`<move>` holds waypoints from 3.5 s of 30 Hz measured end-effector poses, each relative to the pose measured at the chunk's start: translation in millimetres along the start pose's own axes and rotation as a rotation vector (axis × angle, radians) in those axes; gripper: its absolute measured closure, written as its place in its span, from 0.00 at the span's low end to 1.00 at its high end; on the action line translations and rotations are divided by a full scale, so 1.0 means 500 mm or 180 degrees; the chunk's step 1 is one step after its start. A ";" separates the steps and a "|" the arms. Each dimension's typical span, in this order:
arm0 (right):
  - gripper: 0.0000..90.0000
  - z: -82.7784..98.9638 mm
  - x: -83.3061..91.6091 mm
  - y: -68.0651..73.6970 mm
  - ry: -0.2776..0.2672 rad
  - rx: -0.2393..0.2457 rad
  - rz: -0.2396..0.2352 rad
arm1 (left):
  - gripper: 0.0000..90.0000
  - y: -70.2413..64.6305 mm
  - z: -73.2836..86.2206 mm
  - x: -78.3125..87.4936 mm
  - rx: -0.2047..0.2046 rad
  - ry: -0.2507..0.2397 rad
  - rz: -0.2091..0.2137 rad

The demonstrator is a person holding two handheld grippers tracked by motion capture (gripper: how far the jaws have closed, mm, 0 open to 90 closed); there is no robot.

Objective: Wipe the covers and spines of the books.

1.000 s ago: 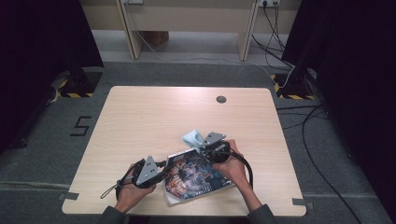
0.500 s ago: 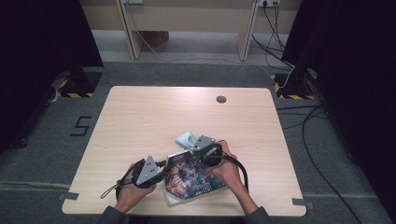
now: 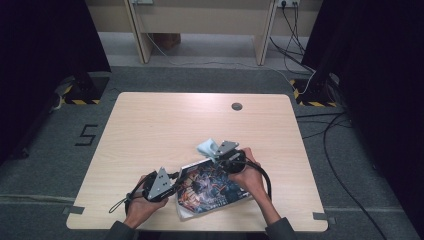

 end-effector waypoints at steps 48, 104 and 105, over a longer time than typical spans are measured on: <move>0.90 0.090 -0.063 -0.150 0.0633 -0.0028 0.0320 | 0.89 -0.005 -0.016 0.006 -0.0214 -0.0114 -0.0012; 0.91 0.039 -0.003 -0.147 0.0254 -0.0029 0.0445 | 0.89 -0.001 -0.017 0.011 -0.0160 -0.0166 -0.0026; 0.91 0.040 0.004 -0.151 0.0204 -0.0088 0.0432 | 0.89 0.000 -0.016 0.010 -0.0164 -0.0162 -0.0028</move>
Point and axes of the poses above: each handheld gripper's, and its own axes: x roughly backward along the jaws, z roughly out of its underside, y roughly to its left, the point moved 6 cm from there along -x, roughly forward along the jaws, and after that the axes turned 2 degrees about -x, right-handed, at the moved point
